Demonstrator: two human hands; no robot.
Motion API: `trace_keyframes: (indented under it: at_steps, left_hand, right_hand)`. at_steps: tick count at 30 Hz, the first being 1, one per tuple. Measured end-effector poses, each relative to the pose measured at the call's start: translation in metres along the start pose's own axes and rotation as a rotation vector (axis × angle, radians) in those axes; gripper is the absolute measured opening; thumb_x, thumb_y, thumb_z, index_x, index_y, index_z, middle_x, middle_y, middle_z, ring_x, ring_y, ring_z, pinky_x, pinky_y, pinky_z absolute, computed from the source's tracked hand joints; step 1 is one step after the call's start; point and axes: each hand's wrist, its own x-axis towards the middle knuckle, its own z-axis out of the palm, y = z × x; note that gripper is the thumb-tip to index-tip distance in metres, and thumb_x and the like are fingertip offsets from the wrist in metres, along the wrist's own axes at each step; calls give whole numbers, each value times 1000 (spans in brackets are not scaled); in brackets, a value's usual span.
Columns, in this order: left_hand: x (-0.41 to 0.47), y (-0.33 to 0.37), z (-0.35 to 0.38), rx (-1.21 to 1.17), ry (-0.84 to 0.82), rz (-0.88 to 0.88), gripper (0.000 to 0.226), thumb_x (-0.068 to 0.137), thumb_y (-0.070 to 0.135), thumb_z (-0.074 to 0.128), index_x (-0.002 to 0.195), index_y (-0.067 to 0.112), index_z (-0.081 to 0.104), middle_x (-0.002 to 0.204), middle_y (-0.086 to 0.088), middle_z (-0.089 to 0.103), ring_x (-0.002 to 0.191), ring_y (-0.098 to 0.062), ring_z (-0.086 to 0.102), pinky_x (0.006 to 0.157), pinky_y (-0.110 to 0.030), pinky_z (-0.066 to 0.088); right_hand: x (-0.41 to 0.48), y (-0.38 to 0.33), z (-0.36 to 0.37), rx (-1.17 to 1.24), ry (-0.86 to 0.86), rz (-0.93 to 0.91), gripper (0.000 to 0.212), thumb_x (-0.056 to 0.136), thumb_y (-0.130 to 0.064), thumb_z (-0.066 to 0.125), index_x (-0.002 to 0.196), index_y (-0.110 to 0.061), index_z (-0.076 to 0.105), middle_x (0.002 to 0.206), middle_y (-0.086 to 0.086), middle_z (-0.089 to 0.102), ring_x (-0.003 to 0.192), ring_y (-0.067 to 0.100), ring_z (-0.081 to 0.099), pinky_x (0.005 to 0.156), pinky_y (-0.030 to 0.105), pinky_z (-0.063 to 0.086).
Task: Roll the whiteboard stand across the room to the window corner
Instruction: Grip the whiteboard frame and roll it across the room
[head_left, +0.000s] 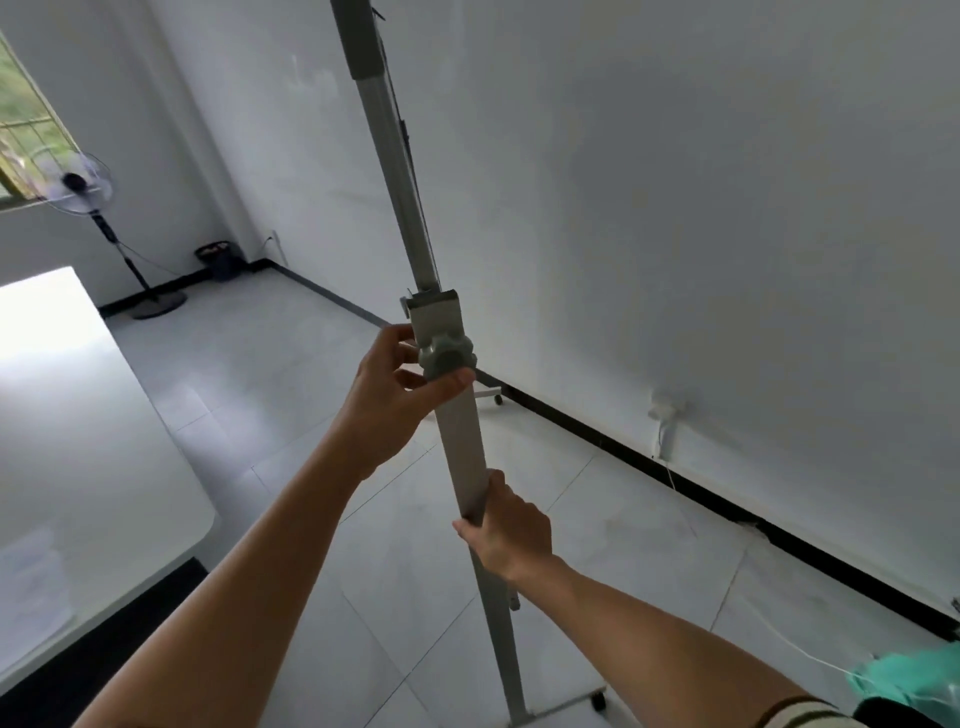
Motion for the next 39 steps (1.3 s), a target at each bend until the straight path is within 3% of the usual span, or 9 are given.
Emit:
trace_keyframes:
  at_steps: [3,12,19,27,34,39]
  left_hand:
    - [42,-13,-3,-12,4,7,52,75,30,78,117,26,47,112,-5,63,97,-26,68,84,-42,58]
    - [140,-40,-17,-5,19,45,45,71,30,80,100,42,48,108,-2,64,92,-15,67,72,-24,54]
    - [205,-62,-24,10,106,28,55,71,31,81,115,25,48,110,-5,66,98,-23,67,83,-38,58]
    - [305,-82,-34,-33,166,-45,50,76,23,77,115,29,48,112,-4,63,101,-24,67,85,-36,58]
    - [393,-106,-51,-53,227,-105,55,76,23,79,121,23,49,119,-11,64,104,-30,68,92,-47,56]
    - [464,-129,-67,-65,269,-108,55,74,22,81,120,20,51,114,-12,65,100,-30,69,88,-46,58]
  right_hand:
    - [41,-5,-5,-26,-9,-6,59,84,-52,61,128,-18,37,120,2,66,98,29,69,81,35,55]
    - [140,-17,-4,22,-14,-12,54,82,-51,62,122,-21,40,118,-1,67,97,25,70,81,33,57]
    - [216,-21,-6,-1,-67,-108,59,83,-53,62,127,-20,39,121,0,66,99,26,70,82,32,56]
    - [336,-32,-5,-12,-122,-186,60,83,-54,62,126,-19,39,121,1,66,99,27,70,84,34,56]
    - [433,-49,-2,-18,-167,-222,60,82,-52,63,125,-19,38,120,1,66,99,27,69,84,37,55]
    - [510,-64,6,-28,-179,-246,59,82,-52,63,124,-19,38,117,1,67,95,26,70,80,34,55]
